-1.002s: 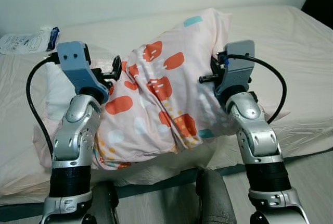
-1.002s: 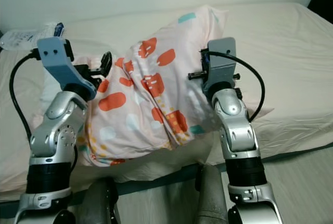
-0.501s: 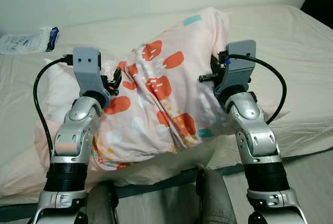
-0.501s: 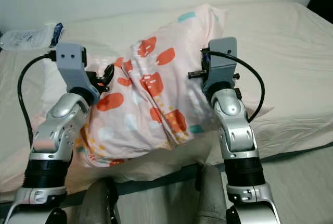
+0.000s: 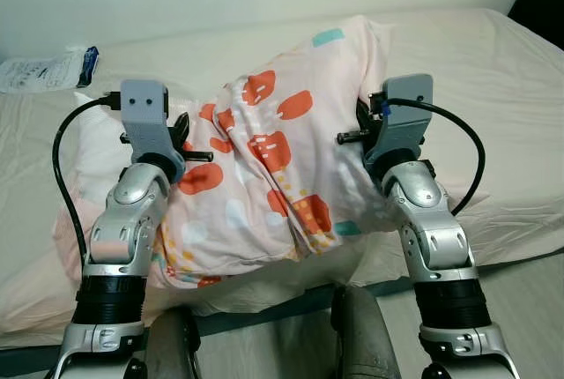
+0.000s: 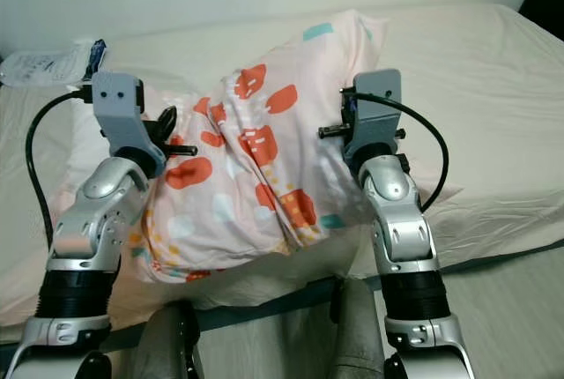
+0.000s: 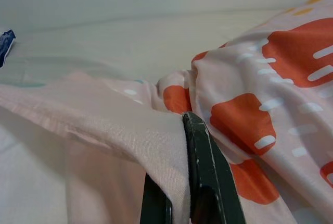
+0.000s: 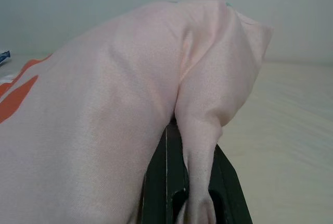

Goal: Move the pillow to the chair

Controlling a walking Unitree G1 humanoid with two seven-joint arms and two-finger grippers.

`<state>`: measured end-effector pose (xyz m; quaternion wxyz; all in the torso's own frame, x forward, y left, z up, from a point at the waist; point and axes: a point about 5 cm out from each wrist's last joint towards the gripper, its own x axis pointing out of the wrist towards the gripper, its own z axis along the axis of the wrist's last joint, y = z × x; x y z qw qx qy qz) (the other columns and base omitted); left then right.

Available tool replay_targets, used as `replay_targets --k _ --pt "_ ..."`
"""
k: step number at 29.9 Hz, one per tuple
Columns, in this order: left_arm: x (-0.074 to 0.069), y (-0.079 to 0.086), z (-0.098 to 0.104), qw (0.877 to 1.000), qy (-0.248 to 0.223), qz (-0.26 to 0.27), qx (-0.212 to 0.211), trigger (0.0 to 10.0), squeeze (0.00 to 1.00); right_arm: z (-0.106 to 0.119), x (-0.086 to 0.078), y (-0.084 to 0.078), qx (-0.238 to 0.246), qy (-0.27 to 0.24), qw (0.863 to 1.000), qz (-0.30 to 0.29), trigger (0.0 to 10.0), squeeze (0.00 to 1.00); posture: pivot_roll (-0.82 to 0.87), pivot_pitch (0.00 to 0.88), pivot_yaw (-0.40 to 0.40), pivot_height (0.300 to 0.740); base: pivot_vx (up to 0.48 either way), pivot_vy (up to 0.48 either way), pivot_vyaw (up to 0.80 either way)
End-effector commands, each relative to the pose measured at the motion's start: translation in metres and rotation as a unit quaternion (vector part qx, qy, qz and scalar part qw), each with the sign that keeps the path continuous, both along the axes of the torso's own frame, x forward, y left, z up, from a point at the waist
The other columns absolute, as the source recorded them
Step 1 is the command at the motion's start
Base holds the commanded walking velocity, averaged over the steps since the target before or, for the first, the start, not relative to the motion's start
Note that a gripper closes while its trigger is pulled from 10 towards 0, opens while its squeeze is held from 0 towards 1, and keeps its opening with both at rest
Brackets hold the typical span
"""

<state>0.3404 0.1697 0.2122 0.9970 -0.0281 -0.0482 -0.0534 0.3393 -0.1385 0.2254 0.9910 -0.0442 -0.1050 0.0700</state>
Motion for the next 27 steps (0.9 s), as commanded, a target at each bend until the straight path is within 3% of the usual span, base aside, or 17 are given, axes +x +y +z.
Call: replay_targets --k 1,3,4,6,7,8,10,14,15,16,22,27 --pt "-0.004 -0.001 0.004 1.000 -0.017 -0.007 0.000 0.0 0.00 0.003 -0.002 0.007 0.010 -0.007 1.000 0.022 10.0 0.00 0.01 0.123 0.023 0.506 0.000 0.000 0.00" --pt "-0.004 -0.001 0.010 0.999 -0.031 -0.009 -0.011 0.0 0.00 0.008 -0.001 0.007 0.034 -0.012 0.999 0.023 10.0 0.00 0.01 0.122 0.022 0.506 0.000 0.000 0.00" --pt "-0.004 -0.004 0.026 0.997 -0.070 -0.026 -0.029 0.0 0.00 0.019 -0.001 0.007 0.068 -0.028 0.997 0.025 10.0 0.00 0.01 0.122 0.022 0.506 0.000 0.000 0.00" --pt "-0.004 -0.004 0.026 0.997 -0.070 -0.026 -0.029 0.0 0.00 0.019 -0.001 0.007 0.068 -0.028 0.997 0.025 10.0 0.00 0.01 0.122 0.022 0.506 0.000 0.000 0.00" --pt "-0.006 -0.007 0.040 0.993 -0.102 -0.039 -0.043 0.0 0.00 0.027 -0.001 0.007 0.087 -0.042 0.995 0.032 10.0 0.00 0.01 0.119 0.021 0.506 0.000 0.000 0.00" --pt "-0.006 -0.007 0.040 0.993 -0.102 -0.039 -0.043 0.0 0.00 0.027 -0.001 0.007 0.087 -0.042 0.995 0.032 10.0 0.00 0.01 0.119 0.021 0.506 0.000 0.000 0.00" --pt "-0.011 -0.012 0.076 0.979 -0.180 -0.051 -0.074 0.0 0.00 0.047 -0.001 0.006 0.087 -0.082 0.992 0.033 10.0 0.00 0.01 0.117 0.019 0.506 0.000 0.000 0.00" --pt "-0.016 -0.011 0.103 0.965 -0.240 -0.043 -0.095 0.0 0.00 0.070 -0.004 0.006 0.083 -0.122 0.989 0.031 10.0 0.00 0.01 0.112 0.019 0.506 0.000 0.000 0.00" --pt "-0.018 -0.010 0.108 0.962 -0.253 -0.039 -0.096 1.2 0.00 0.076 -0.005 0.007 0.082 -0.134 0.987 0.034 10.0 0.00 0.01 0.110 0.018 0.506 0.000 0.000 0.00" --pt "-0.020 -0.009 0.116 0.957 -0.269 -0.036 -0.101 10.0 0.00 0.083 -0.007 0.008 0.082 -0.149 0.985 0.039 10.0 0.00 0.01 0.110 0.018 0.506 0.000 0.000 0.00" --pt "-0.023 -0.009 0.128 0.949 -0.295 -0.039 -0.108 10.0 0.00 0.093 -0.009 0.013 0.083 -0.168 0.981 0.057 10.0 0.00 0.01 0.102 0.018 0.506 0.000 0.000 0.00" --pt "-0.020 -0.011 0.118 0.958 -0.273 -0.047 -0.078 10.0 0.00 0.081 -0.007 0.016 0.065 -0.151 0.984 0.061 10.0 0.00 0.02 0.094 0.017 0.506 0.000 0.000 0.00"
